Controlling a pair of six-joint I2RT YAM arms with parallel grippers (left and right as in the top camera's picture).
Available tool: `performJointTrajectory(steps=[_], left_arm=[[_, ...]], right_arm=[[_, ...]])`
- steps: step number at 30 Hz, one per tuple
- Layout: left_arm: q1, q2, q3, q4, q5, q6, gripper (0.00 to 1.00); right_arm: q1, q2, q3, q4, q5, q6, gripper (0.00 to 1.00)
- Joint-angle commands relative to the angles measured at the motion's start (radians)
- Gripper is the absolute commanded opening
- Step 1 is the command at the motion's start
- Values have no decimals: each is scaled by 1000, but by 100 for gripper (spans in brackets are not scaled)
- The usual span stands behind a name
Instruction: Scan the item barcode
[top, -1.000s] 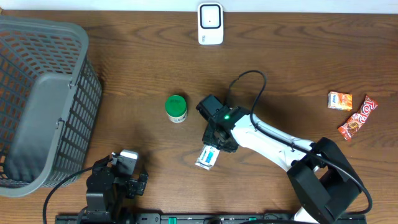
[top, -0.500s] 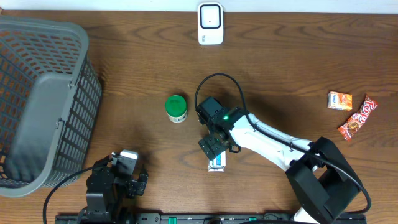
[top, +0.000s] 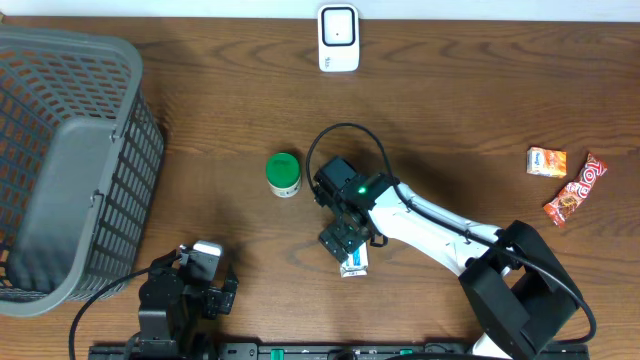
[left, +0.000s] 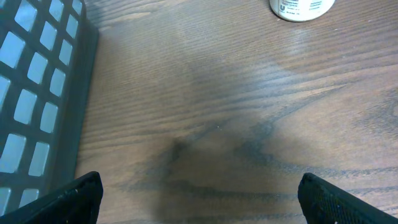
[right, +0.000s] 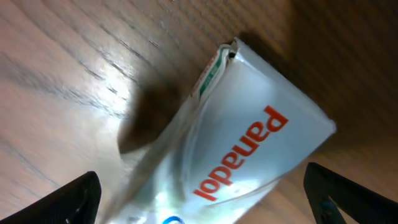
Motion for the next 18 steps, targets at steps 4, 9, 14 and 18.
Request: performJointTrajectory(steps=[4,9,14,18], left_arm=[[4,-5,-14,-48,6,2,98],[4,-5,-14,-48,6,2,98],[4,-5,-14,-48,6,2,98],[4,-5,-14,-48,6,2,98]], right_arm=[[3,9,-3,34,-112,375,97],[3,11,-3,52,-66,470,92],[-1,46,-4,51,-39,478,90],[-16,104,-4,51,-43,476,88]])
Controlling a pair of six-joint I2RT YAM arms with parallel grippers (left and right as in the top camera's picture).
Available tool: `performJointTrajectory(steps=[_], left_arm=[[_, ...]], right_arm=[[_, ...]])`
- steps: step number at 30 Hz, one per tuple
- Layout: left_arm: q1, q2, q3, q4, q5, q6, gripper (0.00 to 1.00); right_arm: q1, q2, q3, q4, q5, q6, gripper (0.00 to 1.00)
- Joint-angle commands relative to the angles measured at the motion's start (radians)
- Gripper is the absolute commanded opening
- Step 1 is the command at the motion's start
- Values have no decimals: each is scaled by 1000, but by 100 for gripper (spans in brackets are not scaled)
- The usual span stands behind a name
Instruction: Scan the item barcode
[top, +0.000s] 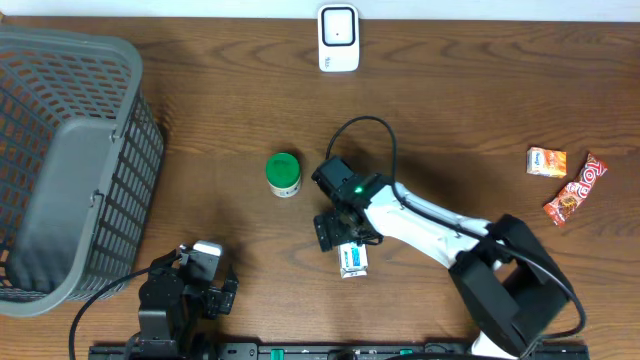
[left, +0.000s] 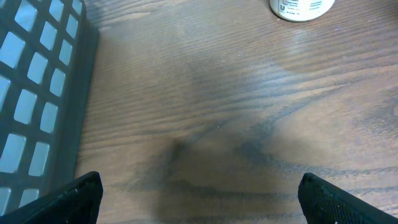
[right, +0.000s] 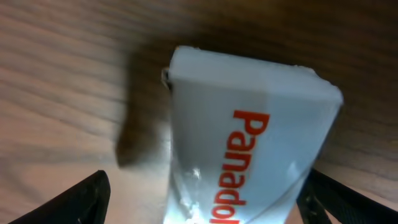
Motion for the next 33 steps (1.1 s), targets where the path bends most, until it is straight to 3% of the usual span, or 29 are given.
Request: performJointTrajectory(steps=[1,4,8,11,16,17,19,21,27,33], left_arm=[[4,-5,-14,-48,6,2,98],[4,-5,-14,-48,6,2,98],[4,-5,-14,-48,6,2,98],[4,-5,-14,-48,6,2,98],[4,-5,-14,-48,6,2,99],[4,-5,-14,-48,6,2,99],[4,-5,-14,-48,6,2,98],[4,-5,-14,-48,6,2,98],[4,-5,-14,-48,6,2,98],[4,-5,-14,-48,6,2,98]], right_arm=[[-20,79,-9,5,-4,20,87],[-26,117,-9,5,-32,-6,79],[-26,128,-9,-17,-50,-6,52],[-26,127,-9,-31,-71,-25,45],[-26,127,-9,-51,-133,-66,45],[-26,127,-9,-51,-135,-67,51],[-26,127,-9,-52,-135,-89,73],[-25,127,-9,-72,-135,-91,81],[-2,128,-10,-126,-135,-99,80],[10,128,-64,-77,-135,-87,66]])
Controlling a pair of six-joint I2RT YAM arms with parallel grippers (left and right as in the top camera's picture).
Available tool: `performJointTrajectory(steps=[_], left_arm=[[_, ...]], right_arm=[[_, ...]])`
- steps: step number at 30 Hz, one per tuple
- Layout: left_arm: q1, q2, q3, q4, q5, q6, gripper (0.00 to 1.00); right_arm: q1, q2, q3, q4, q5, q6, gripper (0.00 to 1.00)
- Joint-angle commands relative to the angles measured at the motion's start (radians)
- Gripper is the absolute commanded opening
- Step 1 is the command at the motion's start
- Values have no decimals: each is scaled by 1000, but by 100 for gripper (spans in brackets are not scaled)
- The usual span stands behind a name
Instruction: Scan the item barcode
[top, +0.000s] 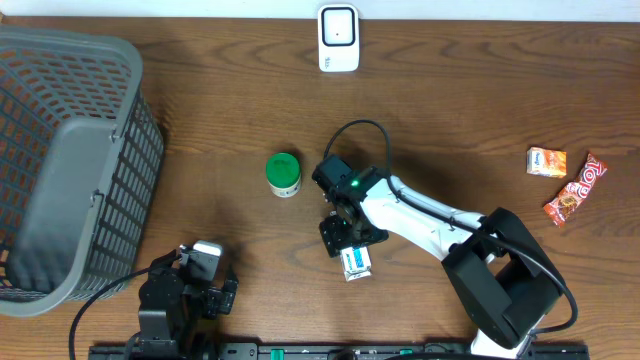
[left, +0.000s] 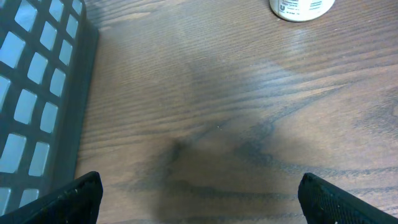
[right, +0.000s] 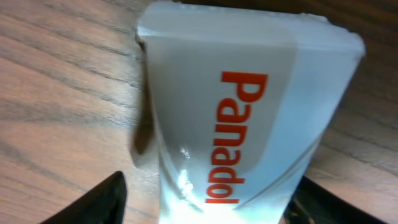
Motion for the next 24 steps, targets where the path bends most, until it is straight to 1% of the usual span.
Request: performJointTrajectory(steps=[1,4,7,10,13,16,17,24], left_arm=[[4,-5,-14,-48,6,2,98],[4,-5,-14,-48,6,2,98],[4,-5,-14,-48,6,2,98],[4,-5,-14,-48,6,2,98],[4,-5,-14,-48,6,2,98],[4,-5,-14,-48,6,2,99],[4,-5,-14,-48,6,2,98],[4,-5,-14,-48,6,2,98]], right_arm=[[16,89,-108,56,-65,4,62],[16,89,-130,92,-66,26,49],[16,89,-131,106,-66,26,42],[16,89,-131,113,-67,14,40],[15,89,-130,116,-111,-31,35],[6,89,-130,116,-189,-85,31],[-4,89,-130,114,-253,-121,30],[-85,89,-130,88,-461,-211,29]])
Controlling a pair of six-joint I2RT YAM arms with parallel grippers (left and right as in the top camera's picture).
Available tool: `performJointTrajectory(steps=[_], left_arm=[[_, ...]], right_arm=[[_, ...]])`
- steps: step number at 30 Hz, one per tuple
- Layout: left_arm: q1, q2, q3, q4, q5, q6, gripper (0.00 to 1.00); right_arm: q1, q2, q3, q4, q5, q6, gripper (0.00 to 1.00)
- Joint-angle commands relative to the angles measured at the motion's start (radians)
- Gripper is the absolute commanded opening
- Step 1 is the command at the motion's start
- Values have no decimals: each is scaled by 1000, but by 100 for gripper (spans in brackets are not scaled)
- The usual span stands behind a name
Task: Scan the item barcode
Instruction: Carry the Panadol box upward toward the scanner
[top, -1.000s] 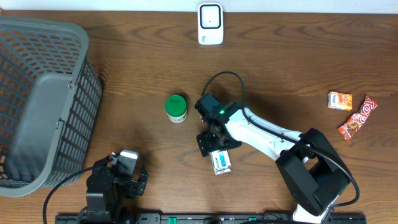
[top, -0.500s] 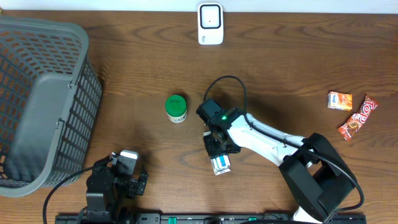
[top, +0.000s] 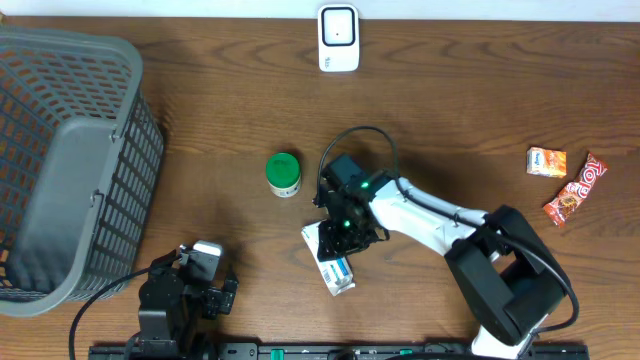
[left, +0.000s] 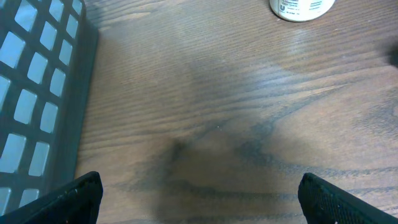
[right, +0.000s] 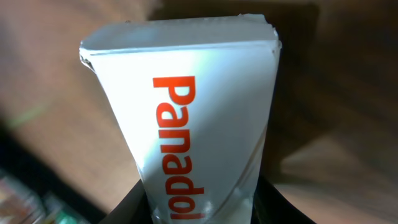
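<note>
A white Panadol box (right: 186, 118) with red lettering fills the right wrist view, and my right gripper (right: 202, 202) is shut on it, one dark finger on each side. From overhead the box (top: 336, 272) sticks out tilted below the right gripper (top: 340, 232), near the table's front middle. The white barcode scanner (top: 338, 38) stands at the far edge. At the front left my left gripper (left: 199, 199) stands open over bare wood, far from the box.
A grey mesh basket (top: 60, 160) fills the left side. A green-lidded jar (top: 284, 174) stands just left of the right gripper and shows in the left wrist view as a jar (left: 301, 7). Two snack packets (top: 565, 180) lie far right.
My right gripper has shut on the Panadol box. The box sits a little further left and nearer the front, tilted, and the table behind it looks further off. The left arm is unchanged.
My right gripper was open over the Panadol box lying on the table, with the box askew between the fingers. Then the box stood squarer to the fingers. Then the fingers were close on both sides. Now they hold the box.
</note>
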Motion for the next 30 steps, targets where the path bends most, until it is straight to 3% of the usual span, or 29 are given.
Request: performJointTrajectory(steps=[1,12,19,26,30], left_arm=[[4,-5,-14,-48,6,2,98],[4,-5,-14,-48,6,2,99],[4,-5,-14,-48,6,2,98],[4,-5,-14,-48,6,2,98],[4,-5,-14,-48,6,2,98]], right_arm=[[-49,90,-68,-35,-129,-85,29],[-219,76,-56,-228,-208,-229,24],[-303,21,-48,-221,-447,-375,26],[-346,9,-48,-218,-481,-426,24],[-362,9,-48,-219,-597,-506,24]])
